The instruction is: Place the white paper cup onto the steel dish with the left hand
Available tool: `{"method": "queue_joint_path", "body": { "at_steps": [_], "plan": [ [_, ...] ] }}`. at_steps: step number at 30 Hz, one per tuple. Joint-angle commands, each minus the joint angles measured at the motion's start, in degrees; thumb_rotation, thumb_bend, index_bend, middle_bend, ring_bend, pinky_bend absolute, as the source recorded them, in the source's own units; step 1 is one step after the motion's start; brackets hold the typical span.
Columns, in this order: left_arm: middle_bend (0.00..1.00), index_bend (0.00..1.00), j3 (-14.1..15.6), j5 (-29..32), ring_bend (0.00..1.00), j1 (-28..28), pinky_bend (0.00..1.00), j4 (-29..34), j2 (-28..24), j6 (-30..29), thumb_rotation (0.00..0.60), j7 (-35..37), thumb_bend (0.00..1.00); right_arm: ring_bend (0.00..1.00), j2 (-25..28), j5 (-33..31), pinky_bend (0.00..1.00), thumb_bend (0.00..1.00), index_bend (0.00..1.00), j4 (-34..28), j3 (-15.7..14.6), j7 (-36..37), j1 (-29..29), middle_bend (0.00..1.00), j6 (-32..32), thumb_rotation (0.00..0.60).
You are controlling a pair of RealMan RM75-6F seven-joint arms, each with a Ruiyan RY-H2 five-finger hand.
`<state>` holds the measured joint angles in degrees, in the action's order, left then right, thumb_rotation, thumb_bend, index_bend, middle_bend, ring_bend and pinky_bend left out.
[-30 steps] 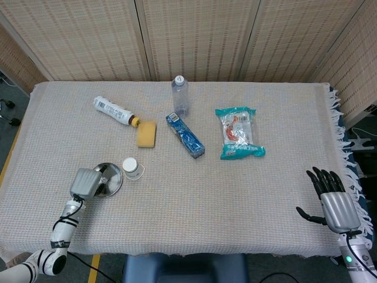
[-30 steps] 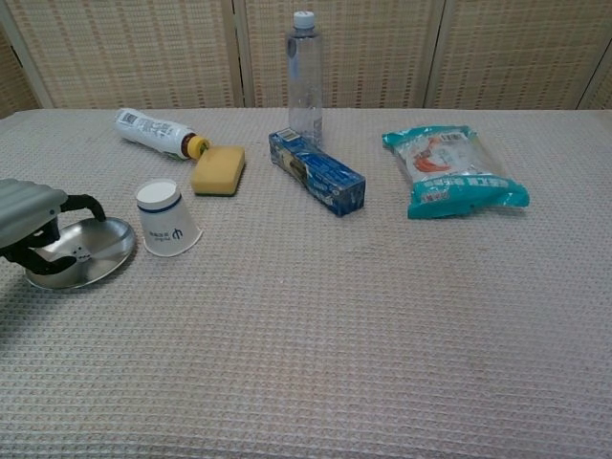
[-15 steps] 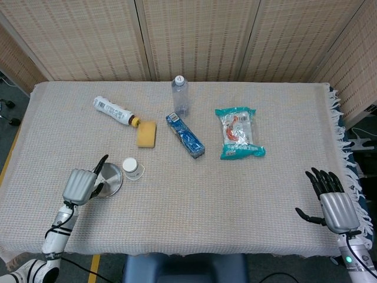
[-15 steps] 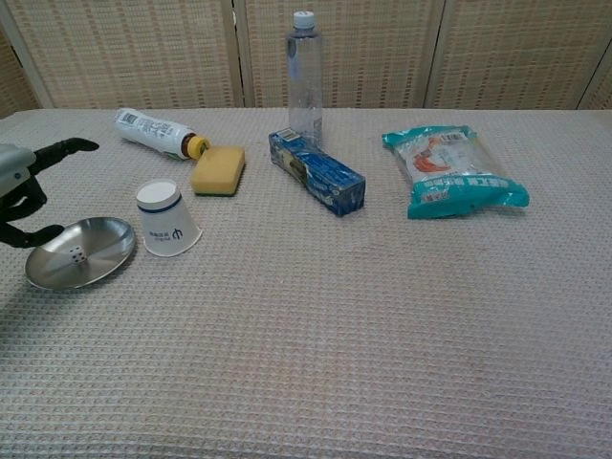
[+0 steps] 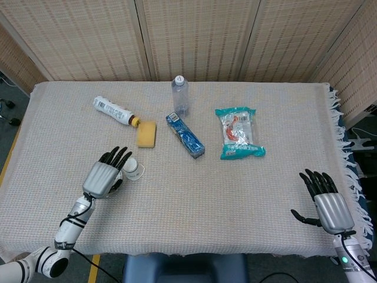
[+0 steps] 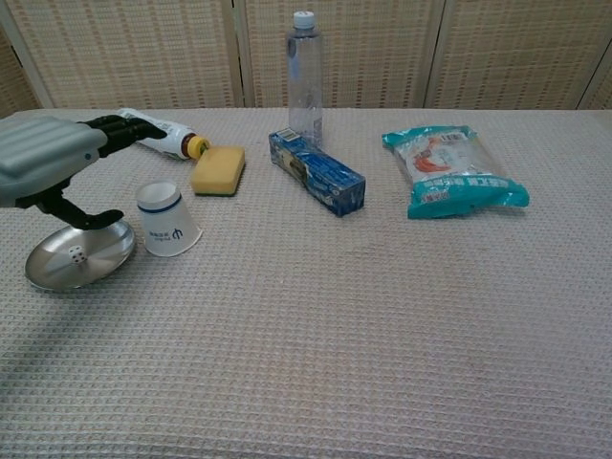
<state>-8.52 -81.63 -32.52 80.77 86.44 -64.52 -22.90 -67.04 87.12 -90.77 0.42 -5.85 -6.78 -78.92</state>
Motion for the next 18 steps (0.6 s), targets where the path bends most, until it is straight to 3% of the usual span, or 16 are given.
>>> {"method": "queue_joint_path", "body": {
  "at_steps": [1,9,13,18],
  "plan": [
    [0.00,0.00,-0.90,1.35,0.00,-2.51,0.12,-0.93,2.32,2.72,0.600,-1.71,0.32,0.00,-0.09,0.21,0.00,0.15,0.00,0.22,0.11,0.05,0.17,0.00,-0.62,0.355],
    [0.00,0.07,-2.17,6.99,0.00,-5.57,0.25,-6.36,6.76,6.04,0.600,-8.30,0.31,0.00,0.14,-0.21,0.00,0.15,0.00,0.48,0.26,0.30,0.27,0.00,-0.69,0.355],
    [0.06,0.14,-2.12,9.29,0.02,-6.16,0.26,-7.79,7.71,7.28,0.600,-9.64,0.32,0.00,0.19,-0.64,0.00,0.15,0.00,0.52,0.61,0.15,0.49,0.00,-1.21,0.356],
    [0.15,0.24,-1.63,10.40,0.11,-6.68,0.39,-8.26,8.30,7.36,0.600,-11.29,0.31,0.00,0.46,-0.91,0.00,0.15,0.00,0.39,0.46,0.40,0.29,0.00,-0.39,0.354]
  ]
}}
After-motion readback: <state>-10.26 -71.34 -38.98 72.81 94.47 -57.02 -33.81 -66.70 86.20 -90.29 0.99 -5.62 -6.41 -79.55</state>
